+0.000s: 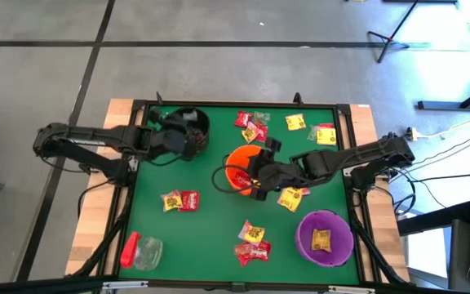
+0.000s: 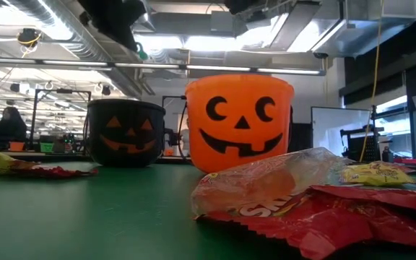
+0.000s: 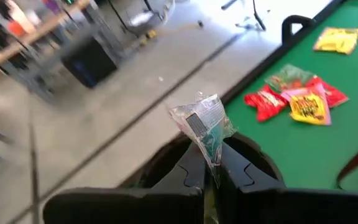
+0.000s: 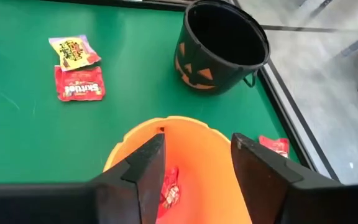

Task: Sort candy
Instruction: Put the blue candy into the black bin, then put the red candy into the orange bin

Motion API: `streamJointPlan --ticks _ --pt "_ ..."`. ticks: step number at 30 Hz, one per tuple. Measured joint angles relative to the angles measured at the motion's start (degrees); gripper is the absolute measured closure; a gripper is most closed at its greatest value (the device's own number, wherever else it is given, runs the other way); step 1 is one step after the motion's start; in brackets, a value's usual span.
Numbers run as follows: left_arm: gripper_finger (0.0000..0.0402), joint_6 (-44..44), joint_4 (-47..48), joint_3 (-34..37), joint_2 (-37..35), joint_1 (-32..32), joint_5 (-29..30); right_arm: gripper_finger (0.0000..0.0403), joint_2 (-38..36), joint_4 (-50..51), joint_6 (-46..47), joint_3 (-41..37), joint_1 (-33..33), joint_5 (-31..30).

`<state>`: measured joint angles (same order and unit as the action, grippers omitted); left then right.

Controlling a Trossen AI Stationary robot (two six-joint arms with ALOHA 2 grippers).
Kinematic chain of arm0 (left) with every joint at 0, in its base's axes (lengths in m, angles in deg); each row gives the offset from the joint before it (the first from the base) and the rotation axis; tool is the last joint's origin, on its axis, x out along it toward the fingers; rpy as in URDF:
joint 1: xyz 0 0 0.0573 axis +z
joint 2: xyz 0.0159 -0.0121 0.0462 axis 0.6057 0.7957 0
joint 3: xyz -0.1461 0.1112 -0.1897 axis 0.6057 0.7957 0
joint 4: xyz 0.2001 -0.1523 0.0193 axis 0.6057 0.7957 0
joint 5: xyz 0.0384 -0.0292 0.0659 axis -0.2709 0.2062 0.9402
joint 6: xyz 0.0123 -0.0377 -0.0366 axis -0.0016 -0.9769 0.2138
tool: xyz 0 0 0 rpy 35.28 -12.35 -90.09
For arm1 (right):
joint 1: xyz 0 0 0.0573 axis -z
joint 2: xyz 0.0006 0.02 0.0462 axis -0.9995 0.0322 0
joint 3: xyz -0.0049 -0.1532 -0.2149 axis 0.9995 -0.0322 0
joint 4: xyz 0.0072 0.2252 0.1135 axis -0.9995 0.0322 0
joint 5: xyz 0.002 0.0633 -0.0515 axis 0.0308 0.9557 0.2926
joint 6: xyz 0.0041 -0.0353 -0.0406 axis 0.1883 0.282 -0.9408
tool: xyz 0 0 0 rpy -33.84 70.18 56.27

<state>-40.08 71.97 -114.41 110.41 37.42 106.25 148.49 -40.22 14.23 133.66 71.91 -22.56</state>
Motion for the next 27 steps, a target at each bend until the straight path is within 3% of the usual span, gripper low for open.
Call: streamJointPlan --ticks 4,13,16,23,27 --pt "0.0384 -1.4 1.0 0.0 0.0 4.4 -4.8 0.0233 0.0 -0.1 0.0 0.0 -0.4 -0.1" --pt "0.0279 -1.4 4.7 0.0 0.0 8.1 -10.7 0.0236 0.0 1.0 0.2 0.0 -0.4 0.0" --pt "0.0258 -1.4 4.5 0.0 0.0 8.0 -18.6 0.0236 0.0 1.1 0.2 0.0 -0.9 -0.4" --pt "0.0254 1.8 5.4 0.0 -0.2 3.6 -47.4 0.0236 0.0 2.9 -0.5 -0.3 -4.9 -4.0" --pt "0.0254 0.2 6.6 0.0 -0.2 -3.2 -48.2 0.0236 0.0 3.4 -0.4 -2.6 -8.6 -10.5"
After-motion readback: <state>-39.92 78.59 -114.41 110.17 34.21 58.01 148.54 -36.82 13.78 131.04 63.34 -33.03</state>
